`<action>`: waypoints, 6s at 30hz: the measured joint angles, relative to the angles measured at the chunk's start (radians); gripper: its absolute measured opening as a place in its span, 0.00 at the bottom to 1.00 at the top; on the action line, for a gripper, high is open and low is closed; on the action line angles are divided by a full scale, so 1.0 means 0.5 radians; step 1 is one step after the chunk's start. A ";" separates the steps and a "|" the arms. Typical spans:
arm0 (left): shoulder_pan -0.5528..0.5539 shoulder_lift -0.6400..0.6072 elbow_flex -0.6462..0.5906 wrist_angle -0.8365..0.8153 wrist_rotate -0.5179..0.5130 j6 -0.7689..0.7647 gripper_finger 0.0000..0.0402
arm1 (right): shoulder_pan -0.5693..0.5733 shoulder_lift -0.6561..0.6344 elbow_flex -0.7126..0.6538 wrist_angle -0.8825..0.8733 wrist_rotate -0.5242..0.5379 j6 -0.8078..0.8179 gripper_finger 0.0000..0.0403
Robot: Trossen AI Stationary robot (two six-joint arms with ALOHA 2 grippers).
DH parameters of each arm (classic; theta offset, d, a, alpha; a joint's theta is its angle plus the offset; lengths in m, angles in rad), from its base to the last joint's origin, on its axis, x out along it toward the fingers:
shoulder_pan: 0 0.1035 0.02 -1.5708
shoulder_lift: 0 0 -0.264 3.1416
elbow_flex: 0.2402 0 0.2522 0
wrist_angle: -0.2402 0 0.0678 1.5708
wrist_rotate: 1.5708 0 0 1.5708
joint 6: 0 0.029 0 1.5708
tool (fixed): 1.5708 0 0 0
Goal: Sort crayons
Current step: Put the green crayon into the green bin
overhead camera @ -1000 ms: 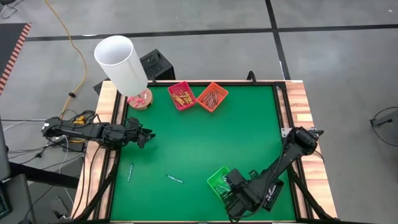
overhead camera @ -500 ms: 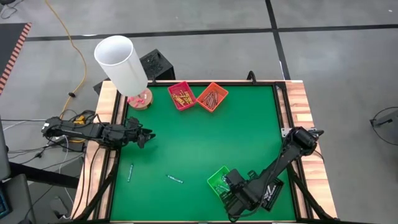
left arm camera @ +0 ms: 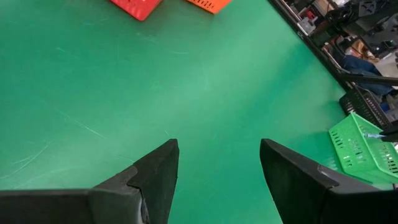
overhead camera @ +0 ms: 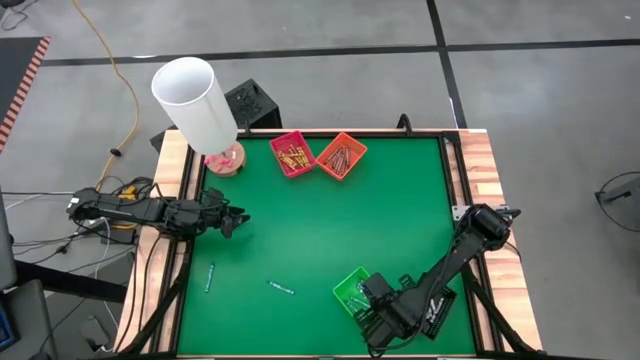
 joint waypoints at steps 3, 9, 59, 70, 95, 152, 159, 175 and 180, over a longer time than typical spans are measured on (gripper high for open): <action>0.000 0.000 0.001 0.000 0.000 0.000 0.54 | 0.001 0.000 0.000 -0.001 0.000 -0.004 0.00; 0.000 0.000 0.000 0.000 0.000 0.000 0.54 | 0.002 0.000 0.001 -0.007 0.001 -0.007 0.00; 0.000 0.000 0.000 0.000 0.000 0.000 0.54 | -0.124 0.000 0.002 0.260 0.017 -0.373 0.14; 0.000 0.000 0.000 0.000 0.000 0.000 0.54 | -0.202 -0.006 0.189 0.381 0.017 -0.911 0.14; 0.000 0.001 0.000 0.003 0.001 -0.001 0.54 | -0.647 0.320 0.123 2.150 0.283 -2.648 0.14; -0.001 0.018 0.000 0.000 0.001 0.000 0.54 | -0.710 0.793 0.129 2.365 0.254 -2.498 0.24; 0.000 0.018 0.000 0.000 0.000 0.000 0.54 | -0.721 0.792 0.127 2.355 0.246 -2.497 0.04; 0.000 0.018 0.000 0.000 0.000 0.000 0.54 | -0.724 0.687 0.113 2.254 0.411 -2.347 0.01; 0.000 0.016 0.000 0.001 0.000 0.000 0.54 | -0.723 0.555 0.115 2.126 0.544 -2.330 0.01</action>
